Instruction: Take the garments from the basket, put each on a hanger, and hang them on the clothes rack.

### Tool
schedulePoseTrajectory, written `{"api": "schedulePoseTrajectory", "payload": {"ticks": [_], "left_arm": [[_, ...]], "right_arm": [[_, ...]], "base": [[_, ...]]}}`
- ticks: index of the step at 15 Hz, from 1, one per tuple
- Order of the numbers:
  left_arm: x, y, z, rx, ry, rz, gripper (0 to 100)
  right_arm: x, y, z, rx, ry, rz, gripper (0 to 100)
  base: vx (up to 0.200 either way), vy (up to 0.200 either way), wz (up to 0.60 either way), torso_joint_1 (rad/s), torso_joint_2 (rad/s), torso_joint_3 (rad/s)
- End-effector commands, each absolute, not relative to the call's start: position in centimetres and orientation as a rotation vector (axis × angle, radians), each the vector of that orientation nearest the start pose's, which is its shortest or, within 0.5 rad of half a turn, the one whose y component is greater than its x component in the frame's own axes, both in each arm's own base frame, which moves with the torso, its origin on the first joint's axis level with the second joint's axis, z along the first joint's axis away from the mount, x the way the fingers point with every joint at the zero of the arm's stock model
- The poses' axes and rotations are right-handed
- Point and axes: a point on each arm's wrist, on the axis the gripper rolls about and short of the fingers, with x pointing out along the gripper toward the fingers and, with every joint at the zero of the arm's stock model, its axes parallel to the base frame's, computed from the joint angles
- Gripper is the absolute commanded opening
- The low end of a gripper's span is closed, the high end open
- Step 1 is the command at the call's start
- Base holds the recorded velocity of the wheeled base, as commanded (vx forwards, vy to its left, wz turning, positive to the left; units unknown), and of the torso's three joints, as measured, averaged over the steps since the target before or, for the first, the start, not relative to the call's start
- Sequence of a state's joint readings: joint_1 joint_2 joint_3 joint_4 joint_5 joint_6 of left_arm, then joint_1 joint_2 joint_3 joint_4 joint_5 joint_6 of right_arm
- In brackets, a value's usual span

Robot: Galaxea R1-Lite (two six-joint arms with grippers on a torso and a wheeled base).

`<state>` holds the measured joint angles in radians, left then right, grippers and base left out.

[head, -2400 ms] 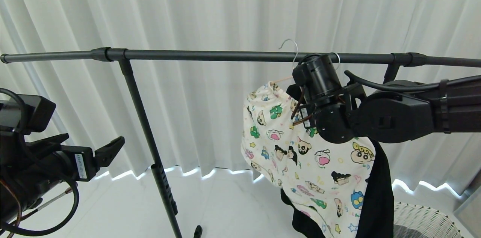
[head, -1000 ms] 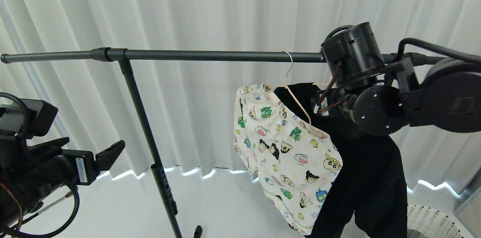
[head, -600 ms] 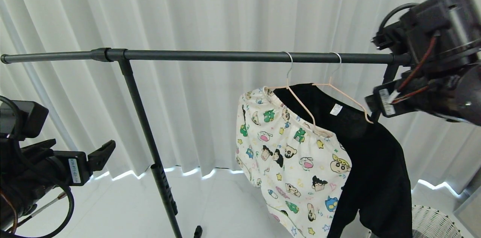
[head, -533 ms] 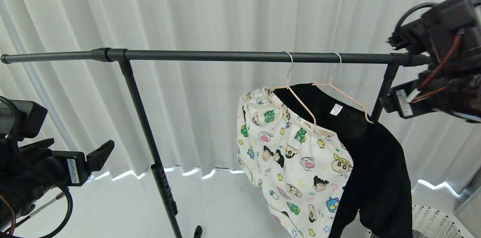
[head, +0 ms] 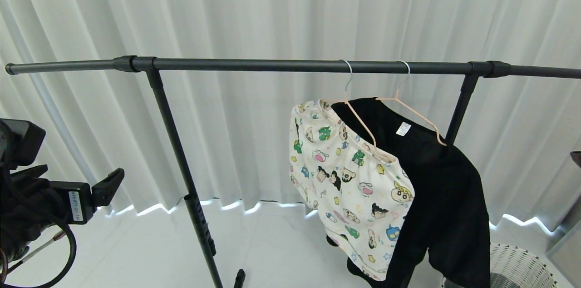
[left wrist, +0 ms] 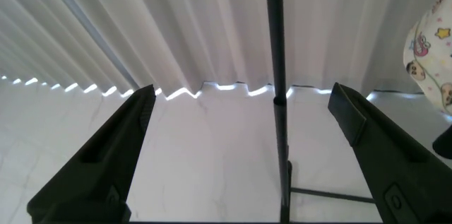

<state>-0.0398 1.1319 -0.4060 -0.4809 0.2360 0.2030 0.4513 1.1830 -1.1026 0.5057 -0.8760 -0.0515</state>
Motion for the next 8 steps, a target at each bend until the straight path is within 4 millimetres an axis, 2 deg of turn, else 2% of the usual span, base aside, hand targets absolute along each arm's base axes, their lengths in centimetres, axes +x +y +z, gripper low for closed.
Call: {"api": "schedulePoseTrajectory", "payload": {"ticks": [1, 7, 8], "left_arm": [[15.17, -0.01, 18.8, 0.235, 0.259, 0.177, 100], [14.85, 0.0, 18.68, 0.235, 0.257, 0.175, 100], [14.78, 0.01, 18.67, 0.235, 0.257, 0.175, 100]], "right_arm": [[13.02, 4.22, 28.85, -0.397, 0.461, -0.413, 100], [13.05, 4.23, 28.58, -0.397, 0.468, -0.409, 100], [13.07, 4.21, 28.34, -0.403, 0.476, -0.411, 100]], "base": [[-0.2, 0.0, 0.0, -0.002, 0.01, 0.002], [-0.2, 0.0, 0.0, -0.002, 0.0, 0.002], [0.0, 0.0, 0.0, 0.0, 0.0, 0.0]]}}
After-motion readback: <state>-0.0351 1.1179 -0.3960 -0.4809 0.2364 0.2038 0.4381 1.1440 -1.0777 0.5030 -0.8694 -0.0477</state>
